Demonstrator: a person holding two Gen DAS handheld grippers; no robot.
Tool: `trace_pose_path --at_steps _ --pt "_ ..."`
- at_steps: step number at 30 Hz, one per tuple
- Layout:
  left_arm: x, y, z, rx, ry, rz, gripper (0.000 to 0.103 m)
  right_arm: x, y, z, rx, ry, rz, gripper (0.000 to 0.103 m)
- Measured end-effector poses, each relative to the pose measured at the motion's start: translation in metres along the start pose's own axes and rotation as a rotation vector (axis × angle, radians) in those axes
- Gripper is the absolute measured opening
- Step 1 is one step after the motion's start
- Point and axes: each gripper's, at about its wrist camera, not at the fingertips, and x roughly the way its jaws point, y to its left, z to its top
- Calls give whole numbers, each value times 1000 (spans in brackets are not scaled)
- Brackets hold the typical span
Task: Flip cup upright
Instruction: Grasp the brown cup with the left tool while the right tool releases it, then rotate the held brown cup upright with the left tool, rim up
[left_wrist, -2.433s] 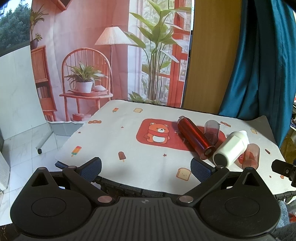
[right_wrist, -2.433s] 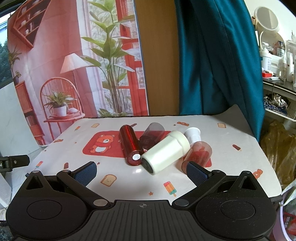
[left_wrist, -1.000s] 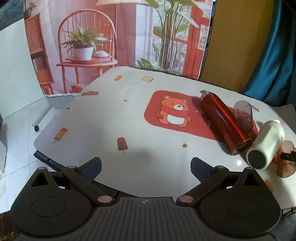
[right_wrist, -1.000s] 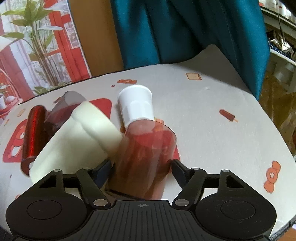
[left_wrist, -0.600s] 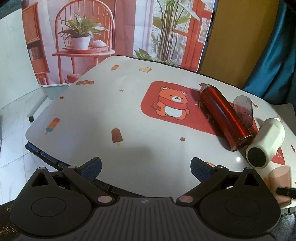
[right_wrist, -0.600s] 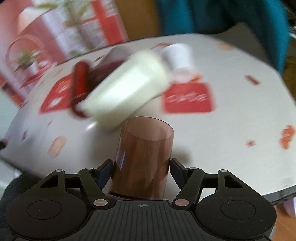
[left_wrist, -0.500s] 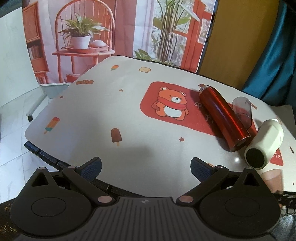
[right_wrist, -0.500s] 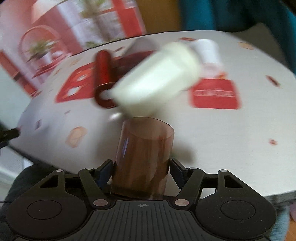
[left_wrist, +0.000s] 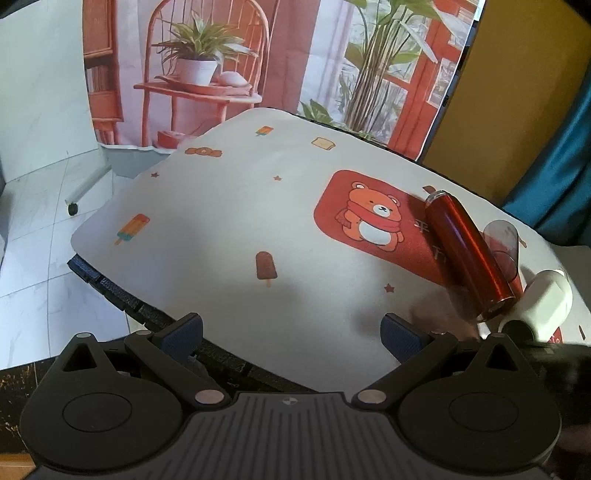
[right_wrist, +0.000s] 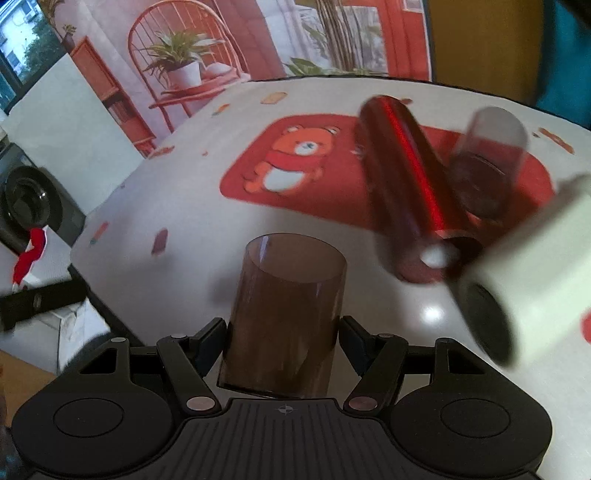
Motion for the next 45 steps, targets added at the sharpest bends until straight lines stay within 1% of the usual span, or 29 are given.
trace_pose_path --at_steps 2,5,6,7,9,11,12,13,15,18,19,21,22,23,24,28,30,32,33,34,38,39,40,41,45 --pt "-1 -1 -1 9 -2 2 103 7 6 5 -10 4 17 64" --pt "-2 0 -2 9 -1 -1 103 6 10 1 -29 8 42 66" --pt "-1 1 -2 0 -3 -6 103 2 9 0 -29 9 56 70" --pt "0 2 -3 -8 0 -8 103 0 9 -2 -26 6 60 76" --pt "3 1 -3 -15 18 -15 103 -7 9 -2 -26 -19 57 81" --pt "5 -4 -3 -3 26 -28 103 -17 7 -3 -26 -54 38 81" --pt "7 -8 -1 6 29 -36 103 -23 4 -5 -24 -69 24 83" --pt "9 -11 0 11 35 -47 103 -27 0 -6 -19 -87 -3 88" --pt "17 -20 5 17 64 -86 103 -38 -8 -11 -14 -117 -56 92" --pt "31 -38 14 16 89 -130 103 -55 -18 -22 -20 -161 -134 93" --pt "35 -46 16 21 93 -146 103 -59 -21 -27 -17 -174 -160 96" --pt "44 -63 21 29 101 -165 103 -68 -28 -35 5 -195 -240 102" --pt "48 -70 21 30 104 -173 103 -72 -32 -39 27 -203 -275 102" --pt "53 -78 22 31 111 -184 103 -76 -37 -44 45 -210 -285 102" --pt "57 -83 21 32 116 -183 103 -80 -42 -48 64 -218 -291 102" --pt "77 -104 15 64 125 -132 102 -87 -55 -59 94 -238 -335 102" --pt "85 -109 10 76 132 -125 101 -87 -58 -61 106 -240 -331 102" --pt "92 -112 7 86 154 -111 95 -86 -59 -62 108 -240 -319 102" --pt "95 -112 5 93 172 -103 90 -86 -58 -62 106 -240 -316 102" --pt "97 -112 4 99 192 -97 87 -86 -57 -63 103 -240 -314 102" --pt "94 -99 3 71 191 -100 85 -84 -55 -66 110 -227 -292 102" --pt "92 -98 2 71 180 -109 81 -82 -55 -67 116 -220 -283 102" --pt "91 -98 2 76 174 -123 74 -81 -56 -68 120 -214 -279 102" --pt "88 -98 1 84 162 -138 70 -79 -56 -68 122 -210 -278 102" --pt "78 -98 -5 96 140 -149 70 -77 -51 -71 115 -200 -272 102"
